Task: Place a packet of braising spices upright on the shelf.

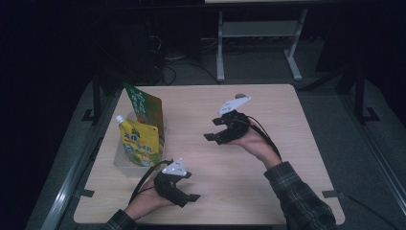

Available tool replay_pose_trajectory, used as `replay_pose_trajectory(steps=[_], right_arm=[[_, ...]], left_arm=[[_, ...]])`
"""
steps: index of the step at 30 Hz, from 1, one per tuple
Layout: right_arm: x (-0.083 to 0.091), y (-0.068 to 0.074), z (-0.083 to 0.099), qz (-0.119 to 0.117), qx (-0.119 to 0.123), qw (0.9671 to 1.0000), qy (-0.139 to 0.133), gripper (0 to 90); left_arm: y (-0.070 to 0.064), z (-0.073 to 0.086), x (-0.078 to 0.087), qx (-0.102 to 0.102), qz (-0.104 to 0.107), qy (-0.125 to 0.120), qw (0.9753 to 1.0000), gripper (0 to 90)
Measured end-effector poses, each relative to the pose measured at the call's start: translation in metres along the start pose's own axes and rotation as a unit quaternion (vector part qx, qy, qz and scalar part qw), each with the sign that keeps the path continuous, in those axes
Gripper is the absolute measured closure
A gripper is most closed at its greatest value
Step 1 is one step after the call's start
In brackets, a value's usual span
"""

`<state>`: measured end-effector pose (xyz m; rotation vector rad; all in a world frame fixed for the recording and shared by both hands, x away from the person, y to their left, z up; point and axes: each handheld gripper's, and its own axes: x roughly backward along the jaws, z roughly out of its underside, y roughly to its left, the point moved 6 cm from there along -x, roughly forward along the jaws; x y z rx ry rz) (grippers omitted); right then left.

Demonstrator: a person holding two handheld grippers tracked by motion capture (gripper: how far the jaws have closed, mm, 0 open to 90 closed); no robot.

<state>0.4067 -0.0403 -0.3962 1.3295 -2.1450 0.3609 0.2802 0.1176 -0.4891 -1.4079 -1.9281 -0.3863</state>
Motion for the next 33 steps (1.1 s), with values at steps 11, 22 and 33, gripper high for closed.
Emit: replay_pose_trajectory(steps=[11, 22, 33], right_arm=[[0.032, 0.013, 0.070, 0.028, -0.017, 0.9993, 0.017, 28.4], [0.050, 0.032, 0.136, 0.040, -0.045, 0.9967, 0.054, 27.9], [0.054, 0.033, 0.139, 0.050, -0.044, 0.9969, 0.042, 26.6]], left_arm=[[0.001, 0.001, 0.000, 0.004, -0.005, 0.007, 1.0000, 14.2], [0.003, 0.004, -0.002, 0.006, -0.005, 0.003, 1.0000, 15.2], [0.006, 0.004, -0.002, -0.002, -0.005, 0.008, 1.0000, 15.3]])
